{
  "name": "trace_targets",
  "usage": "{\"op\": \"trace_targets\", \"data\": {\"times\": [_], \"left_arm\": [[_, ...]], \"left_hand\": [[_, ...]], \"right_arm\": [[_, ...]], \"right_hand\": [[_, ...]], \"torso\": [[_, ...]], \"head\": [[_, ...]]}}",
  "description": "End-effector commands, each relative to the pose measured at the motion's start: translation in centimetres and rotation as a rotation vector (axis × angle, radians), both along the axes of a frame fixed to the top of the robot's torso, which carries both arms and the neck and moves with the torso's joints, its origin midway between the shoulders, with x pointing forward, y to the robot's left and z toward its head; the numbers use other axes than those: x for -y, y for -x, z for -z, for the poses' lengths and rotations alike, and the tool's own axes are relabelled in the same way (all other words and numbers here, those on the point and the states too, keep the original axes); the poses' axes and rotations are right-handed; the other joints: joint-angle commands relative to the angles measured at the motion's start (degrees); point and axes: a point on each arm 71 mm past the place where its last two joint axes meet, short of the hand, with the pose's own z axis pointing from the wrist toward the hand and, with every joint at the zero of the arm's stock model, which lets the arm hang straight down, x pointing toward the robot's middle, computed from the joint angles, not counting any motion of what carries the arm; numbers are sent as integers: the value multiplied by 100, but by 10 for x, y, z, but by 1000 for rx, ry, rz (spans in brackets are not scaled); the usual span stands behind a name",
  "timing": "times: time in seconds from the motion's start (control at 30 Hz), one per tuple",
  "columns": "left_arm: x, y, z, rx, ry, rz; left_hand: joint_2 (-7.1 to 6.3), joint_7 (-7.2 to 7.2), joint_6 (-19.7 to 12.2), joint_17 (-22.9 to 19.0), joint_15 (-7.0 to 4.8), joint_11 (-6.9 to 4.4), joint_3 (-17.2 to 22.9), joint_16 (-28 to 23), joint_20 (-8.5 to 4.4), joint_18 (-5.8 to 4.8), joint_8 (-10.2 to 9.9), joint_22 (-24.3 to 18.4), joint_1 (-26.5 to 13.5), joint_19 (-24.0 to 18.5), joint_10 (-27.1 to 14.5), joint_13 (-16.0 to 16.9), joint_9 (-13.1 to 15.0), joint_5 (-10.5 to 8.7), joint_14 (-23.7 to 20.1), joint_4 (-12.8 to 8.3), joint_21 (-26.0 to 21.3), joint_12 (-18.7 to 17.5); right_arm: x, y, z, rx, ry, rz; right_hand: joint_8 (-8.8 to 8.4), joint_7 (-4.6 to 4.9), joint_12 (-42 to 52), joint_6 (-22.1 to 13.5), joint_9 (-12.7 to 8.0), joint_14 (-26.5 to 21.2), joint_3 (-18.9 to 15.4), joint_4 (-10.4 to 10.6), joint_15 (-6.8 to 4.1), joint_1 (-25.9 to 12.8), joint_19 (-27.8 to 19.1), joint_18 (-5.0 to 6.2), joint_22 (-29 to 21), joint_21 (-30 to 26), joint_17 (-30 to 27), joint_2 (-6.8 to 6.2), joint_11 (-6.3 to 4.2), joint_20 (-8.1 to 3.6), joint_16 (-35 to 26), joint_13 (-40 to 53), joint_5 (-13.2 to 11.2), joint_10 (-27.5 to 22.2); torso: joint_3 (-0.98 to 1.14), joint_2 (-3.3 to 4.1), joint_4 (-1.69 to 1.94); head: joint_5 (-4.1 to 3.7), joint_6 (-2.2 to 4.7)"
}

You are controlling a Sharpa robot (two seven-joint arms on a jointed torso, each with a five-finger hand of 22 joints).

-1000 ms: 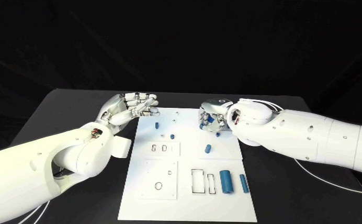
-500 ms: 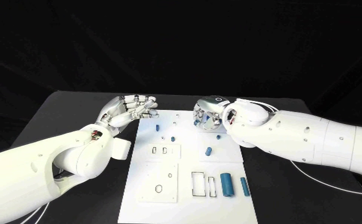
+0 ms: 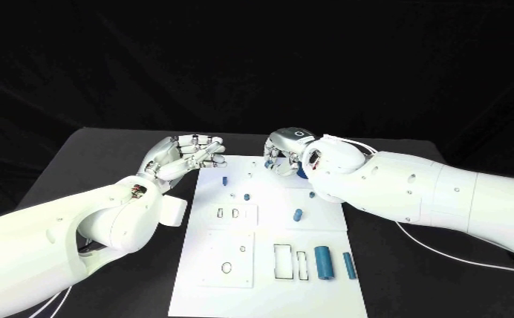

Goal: Assemble the parts on the task board

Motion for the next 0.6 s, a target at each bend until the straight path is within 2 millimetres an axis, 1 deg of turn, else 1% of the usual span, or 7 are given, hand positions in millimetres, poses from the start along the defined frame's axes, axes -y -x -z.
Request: {"op": "trace_targets", "data": {"times": [0.03,0.2,0.37,0.47,0.6], "left_arm": [[2,0,-2,5,10,17],[3,0,-2,5,11,18],[3,0,-2,5,11,19],[4,-1,-2,6,11,20],[4,-1,-3,6,12,22]], "left_hand": [[-63,126,-43,8,4,-9,47,21,21,67,-12,-10,-5,-33,-50,-10,10,-32,-51,-9,3,-37],[-66,133,-59,14,13,-1,57,16,28,66,-15,-17,-11,-50,-69,-12,13,-32,-82,-12,-7,-51],[-66,134,-62,15,15,1,59,15,29,66,-15,-18,-12,-54,-71,-13,14,-32,-88,-13,-9,-53],[-66,134,-62,15,15,1,59,15,29,66,-15,-18,-12,-54,-71,-13,14,-32,-88,-13,-9,-53],[-66,134,-62,15,15,1,59,15,29,66,-15,-18,-12,-54,-71,-13,14,-32,-88,-13,-9,-53]], "right_arm": [[-4,-3,-3,38,-9,3],[-12,-5,-5,49,-15,-3],[-18,-7,-5,53,-15,-10],[-21,-8,-4,54,-14,-12],[-22,-9,-4,54,-13,-11]], "right_hand": [[26,-4,13,24,6,218,37,11,-34,-27,-2,-80,9,35,5,9,-4,-32,37,5,37,29],[24,-2,8,15,10,220,42,11,-34,-31,1,-81,17,40,15,3,-2,-32,44,5,37,24],[24,-2,8,15,10,220,42,11,-34,-31,1,-81,17,40,15,3,-2,-32,44,5,37,24],[24,-2,8,15,10,220,42,11,-34,-31,1,-81,17,40,15,3,-2,-32,44,5,37,24],[22,1,4,6,14,221,47,13,-33,-36,-3,-81,14,38,20,-1,-1,-32,49,5,37,21]], "torso": [[-2,5,3],[-2,13,14],[-10,21,33],[-11,26,27],[-11,30,30]], "head": [[11,0],[23,-5],[18,-3],[27,-1],[36,-3]]}}
